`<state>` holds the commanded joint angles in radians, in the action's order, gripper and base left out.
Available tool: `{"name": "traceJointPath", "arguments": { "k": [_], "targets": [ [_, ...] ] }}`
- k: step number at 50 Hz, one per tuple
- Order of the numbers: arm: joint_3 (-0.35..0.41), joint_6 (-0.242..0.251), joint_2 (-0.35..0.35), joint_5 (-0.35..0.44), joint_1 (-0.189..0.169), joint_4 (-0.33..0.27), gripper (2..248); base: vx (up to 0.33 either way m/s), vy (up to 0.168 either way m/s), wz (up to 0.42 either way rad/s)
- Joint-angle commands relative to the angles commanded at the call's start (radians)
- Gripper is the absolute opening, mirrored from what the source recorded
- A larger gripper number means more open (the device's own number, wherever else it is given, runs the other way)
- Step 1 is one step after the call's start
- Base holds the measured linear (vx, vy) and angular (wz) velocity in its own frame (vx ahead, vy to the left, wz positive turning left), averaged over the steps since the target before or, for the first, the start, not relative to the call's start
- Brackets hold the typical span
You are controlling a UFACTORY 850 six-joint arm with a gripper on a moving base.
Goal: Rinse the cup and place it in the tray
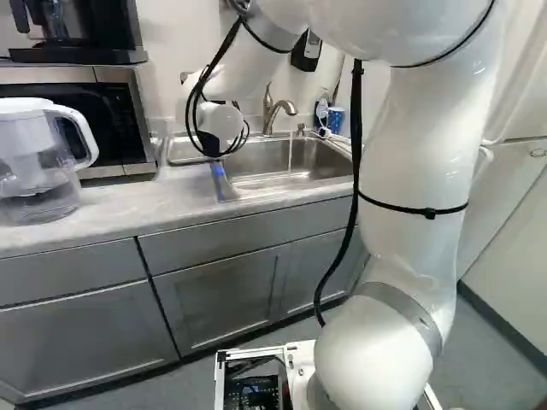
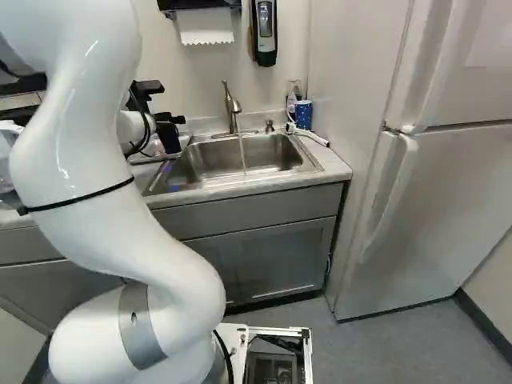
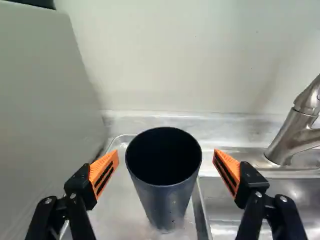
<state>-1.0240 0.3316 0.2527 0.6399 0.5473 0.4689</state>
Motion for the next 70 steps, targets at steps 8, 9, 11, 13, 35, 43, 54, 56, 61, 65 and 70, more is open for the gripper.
{"name": "traceJointPath", "arguments": {
  "k": [8,9,11,13,35,43,54,56,61,65,70],
  "targets": [
    [-0.005,0.000,-0.011,0.000,0.000,0.000,247,0.000,0.000,0.000],
    [-0.006,0.000,-0.012,0.000,0.000,0.000,247,0.000,0.000,0.000],
    [-0.007,0.000,-0.015,0.000,0.000,0.000,247,0.000,0.000,0.000],
    [-0.009,0.000,-0.018,0.000,0.000,0.000,247,0.000,0.000,0.000],
    [-0.026,0.000,-0.045,-0.017,0.000,0.000,247,0.000,0.000,0.000],
    [-0.033,0.000,-0.055,-0.029,0.000,0.000,247,0.000,0.000,0.000],
    [-0.039,0.000,-0.071,-0.050,-0.005,0.000,247,0.000,0.000,0.000],
    [-0.039,0.000,-0.075,-0.054,-0.006,0.000,247,0.000,0.000,0.000],
    [-0.039,0.000,-0.085,-0.065,-0.011,0.000,247,0.000,0.000,0.000],
    [-0.038,0.000,-0.094,-0.074,-0.016,0.000,247,0.000,0.000,0.000],
    [-0.037,0.000,-0.105,-0.086,-0.023,-0.003,247,0.000,0.000,0.000]
  ]
}}
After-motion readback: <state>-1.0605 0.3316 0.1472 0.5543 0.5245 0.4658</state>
